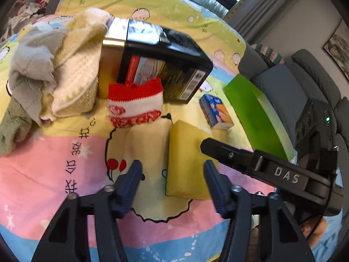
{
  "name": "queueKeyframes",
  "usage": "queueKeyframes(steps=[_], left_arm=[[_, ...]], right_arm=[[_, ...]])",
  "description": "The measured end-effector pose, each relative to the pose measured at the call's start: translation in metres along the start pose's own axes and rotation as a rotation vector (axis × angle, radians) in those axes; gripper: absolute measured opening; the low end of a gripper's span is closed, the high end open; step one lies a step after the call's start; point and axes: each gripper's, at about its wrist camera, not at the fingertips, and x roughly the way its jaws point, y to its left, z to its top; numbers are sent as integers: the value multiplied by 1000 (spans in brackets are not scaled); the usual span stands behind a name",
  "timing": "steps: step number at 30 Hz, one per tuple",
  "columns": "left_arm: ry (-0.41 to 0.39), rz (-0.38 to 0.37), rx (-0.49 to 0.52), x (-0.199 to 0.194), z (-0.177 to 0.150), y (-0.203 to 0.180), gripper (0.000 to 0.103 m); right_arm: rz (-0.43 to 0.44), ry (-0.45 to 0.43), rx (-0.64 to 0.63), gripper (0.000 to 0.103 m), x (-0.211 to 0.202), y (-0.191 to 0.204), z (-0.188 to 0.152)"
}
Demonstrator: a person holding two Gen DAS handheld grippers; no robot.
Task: Organize soft objects
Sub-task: 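Grasp the yellow sponge with the right tool and lift it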
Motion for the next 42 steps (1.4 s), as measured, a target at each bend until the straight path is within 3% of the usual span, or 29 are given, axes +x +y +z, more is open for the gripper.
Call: queueKeyframes(steps=[4,9,11,15,28,42], left_arm=[[23,-30,2,7,-4,-1,53],[62,-49,-23,19,-9,0,51],[52,-64,-16,19,-10,-2,44],[34,-46,16,14,-13,-9,43],[-70,-78,80,-16,-5,-28,42],[-143,-67,117,-35,-4,-41,42]], right_arm=[[-7,17,-6,43,7,2,-1],[2,27,-10,42,13,-1,0],[12,30,-4,41,14,-3,1],[19,23,-7,39,12,-4,1],[29,-132,-101,37,-31,18,-1],[47,-198,-120,37,-50,32,-4]])
